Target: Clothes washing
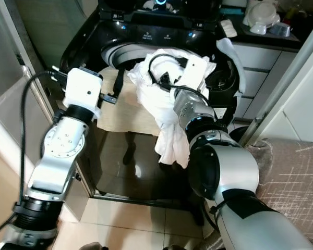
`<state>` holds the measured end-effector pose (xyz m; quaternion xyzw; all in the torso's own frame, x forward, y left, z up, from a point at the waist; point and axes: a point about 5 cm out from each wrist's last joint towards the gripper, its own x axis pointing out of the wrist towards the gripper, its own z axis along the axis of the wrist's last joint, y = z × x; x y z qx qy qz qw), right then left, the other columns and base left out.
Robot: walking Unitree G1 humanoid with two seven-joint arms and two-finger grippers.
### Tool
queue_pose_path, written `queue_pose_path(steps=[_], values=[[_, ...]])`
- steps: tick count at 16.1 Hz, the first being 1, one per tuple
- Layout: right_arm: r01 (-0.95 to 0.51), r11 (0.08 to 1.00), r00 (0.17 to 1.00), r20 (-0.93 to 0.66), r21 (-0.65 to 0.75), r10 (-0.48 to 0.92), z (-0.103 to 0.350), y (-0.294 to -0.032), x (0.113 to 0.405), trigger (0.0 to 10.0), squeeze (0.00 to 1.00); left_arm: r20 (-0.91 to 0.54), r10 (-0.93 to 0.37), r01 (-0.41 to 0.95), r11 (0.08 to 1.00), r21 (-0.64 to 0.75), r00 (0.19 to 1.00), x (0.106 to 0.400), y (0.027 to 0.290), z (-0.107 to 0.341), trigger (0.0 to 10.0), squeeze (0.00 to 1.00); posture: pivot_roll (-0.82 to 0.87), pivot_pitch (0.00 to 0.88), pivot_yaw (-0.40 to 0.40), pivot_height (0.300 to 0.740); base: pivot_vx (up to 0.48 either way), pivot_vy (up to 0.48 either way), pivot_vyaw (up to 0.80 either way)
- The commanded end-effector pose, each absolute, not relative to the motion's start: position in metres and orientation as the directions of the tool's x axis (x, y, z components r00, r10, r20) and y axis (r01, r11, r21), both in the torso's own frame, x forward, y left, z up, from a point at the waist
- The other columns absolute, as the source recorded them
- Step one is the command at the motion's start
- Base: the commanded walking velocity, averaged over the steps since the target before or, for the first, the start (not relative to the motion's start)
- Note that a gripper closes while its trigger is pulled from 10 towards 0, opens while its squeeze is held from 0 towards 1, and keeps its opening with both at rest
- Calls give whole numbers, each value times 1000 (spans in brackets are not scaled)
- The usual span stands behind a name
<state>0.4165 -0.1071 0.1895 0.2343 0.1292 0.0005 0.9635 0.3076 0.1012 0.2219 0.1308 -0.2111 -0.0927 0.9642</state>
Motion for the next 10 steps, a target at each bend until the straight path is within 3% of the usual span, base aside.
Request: queue_pose_path(steps=[1, 4, 5, 6, 7, 8, 10], values=[[36, 864, 968, -232, 502, 95, 196, -99, 418, 10000, 1000, 367, -224, 133, 957, 257, 903, 310, 104, 222, 10000, 0, 109, 0, -33, 740, 0, 0, 0], [-19, 850, 991, -102, 527, 85, 233, -99, 425, 10000, 1000, 370, -221, 126, 956, 263, 902, 310, 104, 224, 10000, 0, 98, 0, -36, 740, 0, 0, 0], [-10, 949, 998, -50, 315, 28, 244, -104, 427, 10000, 1000, 370, -221, 126, 956, 265, 902, 310, 104, 224, 10000, 0, 99, 0, -37, 740, 0, 0, 0], [18, 989, 997, 71, -145, -8, 260, -103, 427, 10000, 0, 368, -223, 125, 954, 271, 903, 310, 104, 224, 10000, 0, 99, 0, -36, 740, 0, 0, 0], [91, 835, 978, 209, -543, 29, 273, -97, 426, 10000, 0, 369, -223, 120, 952, 282, 902, 310, 104, 225, 10000, 0, 98, 0, -35, 740, 0, 0, 0], [145, 734, 960, 273, -663, 58, 279, -95, 425, 10000, 0, 371, -224, 119, 951, 286, 901, 310, 104, 225, 10000, 0, 98, 0, -37, 740, 0, 0, 0], [270, 632, 912, 404, -726, 74, 299, -103, 424, 10000, 0, 379, -221, 101, 945, 310, 899, 309, 105, 225, 10000, 0, 102, 0, -43, 740, 0, 0, 0]])
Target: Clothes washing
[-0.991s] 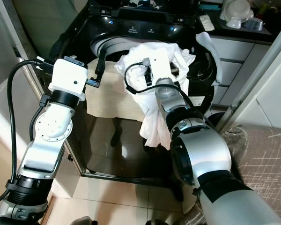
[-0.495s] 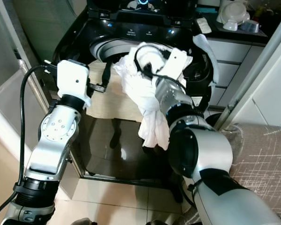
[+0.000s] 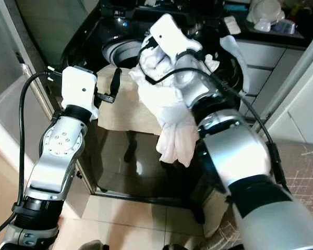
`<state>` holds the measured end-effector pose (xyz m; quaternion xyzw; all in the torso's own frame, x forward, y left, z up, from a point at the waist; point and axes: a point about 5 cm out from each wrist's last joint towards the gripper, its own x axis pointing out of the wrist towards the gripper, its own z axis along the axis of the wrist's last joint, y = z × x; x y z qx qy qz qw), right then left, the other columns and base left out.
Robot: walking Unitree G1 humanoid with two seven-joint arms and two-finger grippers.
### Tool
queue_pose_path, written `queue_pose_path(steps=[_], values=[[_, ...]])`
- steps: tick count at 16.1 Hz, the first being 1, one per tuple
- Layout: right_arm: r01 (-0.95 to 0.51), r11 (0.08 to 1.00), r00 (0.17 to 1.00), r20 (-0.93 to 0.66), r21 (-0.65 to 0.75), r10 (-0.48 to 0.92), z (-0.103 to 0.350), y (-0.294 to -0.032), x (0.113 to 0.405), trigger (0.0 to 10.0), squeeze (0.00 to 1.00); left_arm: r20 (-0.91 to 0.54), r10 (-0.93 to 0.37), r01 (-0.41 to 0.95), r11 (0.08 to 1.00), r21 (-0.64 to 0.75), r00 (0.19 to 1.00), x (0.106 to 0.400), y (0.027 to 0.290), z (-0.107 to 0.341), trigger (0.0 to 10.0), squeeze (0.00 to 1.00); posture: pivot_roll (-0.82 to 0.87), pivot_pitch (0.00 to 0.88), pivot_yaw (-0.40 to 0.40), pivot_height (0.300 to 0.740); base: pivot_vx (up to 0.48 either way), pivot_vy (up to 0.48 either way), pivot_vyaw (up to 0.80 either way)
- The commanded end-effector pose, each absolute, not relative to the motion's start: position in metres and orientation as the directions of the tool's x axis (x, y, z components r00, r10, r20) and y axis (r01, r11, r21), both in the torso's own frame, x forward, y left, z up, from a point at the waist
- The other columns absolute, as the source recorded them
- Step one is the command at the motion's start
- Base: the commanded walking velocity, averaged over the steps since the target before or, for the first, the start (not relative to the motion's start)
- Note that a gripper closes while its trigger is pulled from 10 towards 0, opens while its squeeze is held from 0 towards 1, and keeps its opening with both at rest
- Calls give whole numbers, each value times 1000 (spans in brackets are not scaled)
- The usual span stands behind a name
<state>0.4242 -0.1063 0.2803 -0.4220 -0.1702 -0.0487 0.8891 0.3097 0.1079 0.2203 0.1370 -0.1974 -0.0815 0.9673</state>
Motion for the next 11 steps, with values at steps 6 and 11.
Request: queue_pose_path(steps=[6, 11], values=[[671, 231, 664, 709, -705, 235, 311, -115, 411, 10000, 0, 371, -222, 79, 928, 363, 902, 309, 106, 222, 10000, 0, 94, 0, -34, 740, 0, 0, 0], [434, 726, 812, 581, -533, -59, 311, -137, 417, 10000, 0, 501, -210, 22, 934, 356, 840, 303, 108, 243, 10000, 0, 97, 0, -32, 740, 0, 0, 0]])
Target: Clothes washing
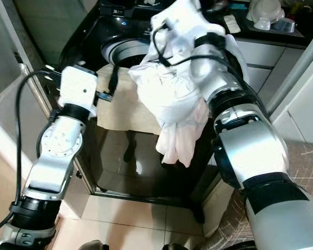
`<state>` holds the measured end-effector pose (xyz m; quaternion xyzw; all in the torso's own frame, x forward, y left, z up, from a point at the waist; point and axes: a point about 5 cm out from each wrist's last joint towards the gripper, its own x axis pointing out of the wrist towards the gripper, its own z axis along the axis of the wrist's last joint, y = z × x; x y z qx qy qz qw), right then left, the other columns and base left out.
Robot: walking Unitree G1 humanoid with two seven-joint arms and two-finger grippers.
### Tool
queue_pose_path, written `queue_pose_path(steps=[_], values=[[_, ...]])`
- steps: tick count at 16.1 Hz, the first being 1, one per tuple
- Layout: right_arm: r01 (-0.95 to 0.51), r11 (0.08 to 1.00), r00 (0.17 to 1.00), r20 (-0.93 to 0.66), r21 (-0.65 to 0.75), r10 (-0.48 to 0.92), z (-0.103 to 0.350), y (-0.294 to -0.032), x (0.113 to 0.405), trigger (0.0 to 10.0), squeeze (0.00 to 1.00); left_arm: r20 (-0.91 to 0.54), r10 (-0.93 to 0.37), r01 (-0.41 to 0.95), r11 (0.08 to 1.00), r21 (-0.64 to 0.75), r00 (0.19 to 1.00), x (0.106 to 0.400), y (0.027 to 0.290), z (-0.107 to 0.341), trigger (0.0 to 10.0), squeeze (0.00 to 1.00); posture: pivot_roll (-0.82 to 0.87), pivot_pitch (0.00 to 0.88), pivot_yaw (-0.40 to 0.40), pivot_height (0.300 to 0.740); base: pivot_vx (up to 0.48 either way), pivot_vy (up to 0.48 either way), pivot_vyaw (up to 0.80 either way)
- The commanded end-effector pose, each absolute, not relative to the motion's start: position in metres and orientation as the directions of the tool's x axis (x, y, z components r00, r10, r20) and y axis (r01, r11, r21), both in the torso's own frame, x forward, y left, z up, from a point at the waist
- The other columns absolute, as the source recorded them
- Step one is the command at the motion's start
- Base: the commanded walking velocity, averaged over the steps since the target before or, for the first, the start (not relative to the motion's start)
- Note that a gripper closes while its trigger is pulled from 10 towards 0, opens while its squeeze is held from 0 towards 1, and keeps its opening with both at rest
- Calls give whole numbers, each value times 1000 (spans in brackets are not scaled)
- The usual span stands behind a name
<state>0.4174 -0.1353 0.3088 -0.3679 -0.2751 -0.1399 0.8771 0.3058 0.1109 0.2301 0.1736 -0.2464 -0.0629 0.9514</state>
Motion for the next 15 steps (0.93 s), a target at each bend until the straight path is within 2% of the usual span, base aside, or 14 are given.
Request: queue_pose_path(steps=[1, 3, 8, 10, 12, 15], values=[[456, 743, 774, 631, -491, -58, 326, -133, 415, 10000, 0, 543, -214, 8, 934, 357, 812, 300, 109, 252, 10000, 0, 96, 0, -33, 740, 458, 0, 0], [472, 749, 740, 671, -466, -48, 349, -127, 413, 10000, 0, 586, -218, -20, 928, 372, 780, 298, 109, 261, 10000, 0, 96, 0, -37, 740, 454, 0, 0], [428, 803, 756, 651, -415, -66, 365, -127, 414, 10000, 0, 589, -226, -15, 927, 375, 776, 297, 106, 258, 10000, 0, 107, 0, -54, 740, 444, 0, 0], [389, 834, 758, 650, -390, -50, 367, -122, 413, 10000, 0, 588, -198, -44, 927, 372, 784, 298, 108, 256, 10000, 0, 110, 0, -58, 740, 0, 0, 0], [206, 942, 784, 621, -265, 4, 360, -121, 413, 10000, 0, 578, -178, -56, 930, 363, 796, 297, 110, 252, 10000, 0, 111, 4, -68, 740, 0, 0, 0], [-5, 974, 801, 583, -228, 141, 336, -118, 411, 10000, 0, 565, -169, -60, 930, 364, 808, 296, 112, 248, 10000, 0, 89, 16, -67, 740, 0, 0, 0]])
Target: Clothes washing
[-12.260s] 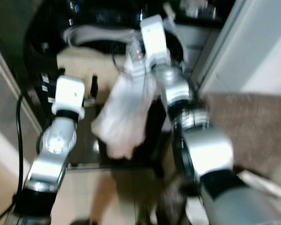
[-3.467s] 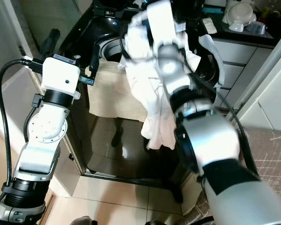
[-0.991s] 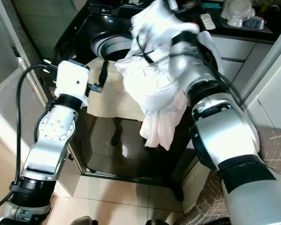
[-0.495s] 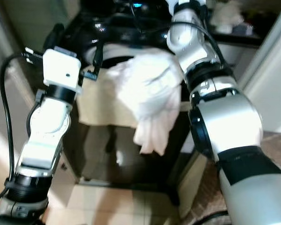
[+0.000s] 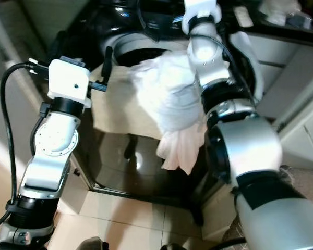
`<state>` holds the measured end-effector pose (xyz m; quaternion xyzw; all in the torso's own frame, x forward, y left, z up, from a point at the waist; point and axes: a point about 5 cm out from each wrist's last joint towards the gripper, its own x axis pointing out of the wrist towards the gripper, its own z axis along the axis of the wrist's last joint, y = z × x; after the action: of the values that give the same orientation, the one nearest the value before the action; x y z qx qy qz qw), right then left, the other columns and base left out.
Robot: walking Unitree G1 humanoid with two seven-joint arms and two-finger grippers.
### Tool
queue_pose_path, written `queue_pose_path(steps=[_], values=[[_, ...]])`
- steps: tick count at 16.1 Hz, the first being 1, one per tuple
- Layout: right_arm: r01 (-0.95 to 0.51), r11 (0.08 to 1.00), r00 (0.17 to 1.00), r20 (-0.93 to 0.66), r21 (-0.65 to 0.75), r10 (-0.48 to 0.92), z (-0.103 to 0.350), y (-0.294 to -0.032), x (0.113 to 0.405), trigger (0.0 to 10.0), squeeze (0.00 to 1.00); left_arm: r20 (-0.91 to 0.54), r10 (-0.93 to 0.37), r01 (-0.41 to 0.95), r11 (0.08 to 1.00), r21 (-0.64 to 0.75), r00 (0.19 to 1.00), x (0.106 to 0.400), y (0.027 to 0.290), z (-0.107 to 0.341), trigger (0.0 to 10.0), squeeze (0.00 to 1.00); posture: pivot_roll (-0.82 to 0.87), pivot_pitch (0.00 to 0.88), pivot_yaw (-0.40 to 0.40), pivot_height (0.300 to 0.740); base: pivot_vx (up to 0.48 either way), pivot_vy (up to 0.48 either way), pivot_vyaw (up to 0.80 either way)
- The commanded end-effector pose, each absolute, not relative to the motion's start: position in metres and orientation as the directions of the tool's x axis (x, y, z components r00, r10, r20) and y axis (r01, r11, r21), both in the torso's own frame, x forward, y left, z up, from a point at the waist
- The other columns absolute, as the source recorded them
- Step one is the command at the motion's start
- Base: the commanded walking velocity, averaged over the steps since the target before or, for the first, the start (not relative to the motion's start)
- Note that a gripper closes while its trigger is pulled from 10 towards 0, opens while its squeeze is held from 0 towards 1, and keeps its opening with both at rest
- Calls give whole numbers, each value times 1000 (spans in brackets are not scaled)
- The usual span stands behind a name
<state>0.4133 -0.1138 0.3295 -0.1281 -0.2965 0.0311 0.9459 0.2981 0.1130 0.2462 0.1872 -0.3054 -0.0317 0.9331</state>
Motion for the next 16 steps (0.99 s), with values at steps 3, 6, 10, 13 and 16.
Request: queue_pose_path(steps=[3, 6, 10, 13, 16], values=[[-346, 908, 782, 462, -237, 419, 272, -129, 386, 10000, 0, 539, -182, -31, 932, 362, 822, 297, 110, 242, 10000, 0, 29, 29, -40, 740, 0, 0, 0], [-204, 957, 883, 384, -206, 270, 210, -159, 365, 10000, 0, 515, -196, -4, 932, 362, 834, 301, 110, 238, 10000, 0, 5, 30, -22, 740, 0, 0, 0], [-257, 946, 929, 220, -197, 298, 157, -145, 341, 10000, 0, 454, -205, 52, 944, 327, 867, 305, 118, 229, 10000, 0, 2, 26, -3, 740, 0, 240, -253], [-304, 935, 926, 176, -184, 335, 148, -129, 341, 10000, 0, 478, -192, -2, 927, 376, 857, 305, 119, 232, 10000, 0, 31, 8, -15, 740, 0, 320, -588], [-305, 925, 936, 109, -225, 335, 135, -126, 343, 10000, 0, 478, -189, -4, 927, 375, 858, 303, 119, 231, 10000, 0, 47, 0, -26, 740, 0, 0, -217]])
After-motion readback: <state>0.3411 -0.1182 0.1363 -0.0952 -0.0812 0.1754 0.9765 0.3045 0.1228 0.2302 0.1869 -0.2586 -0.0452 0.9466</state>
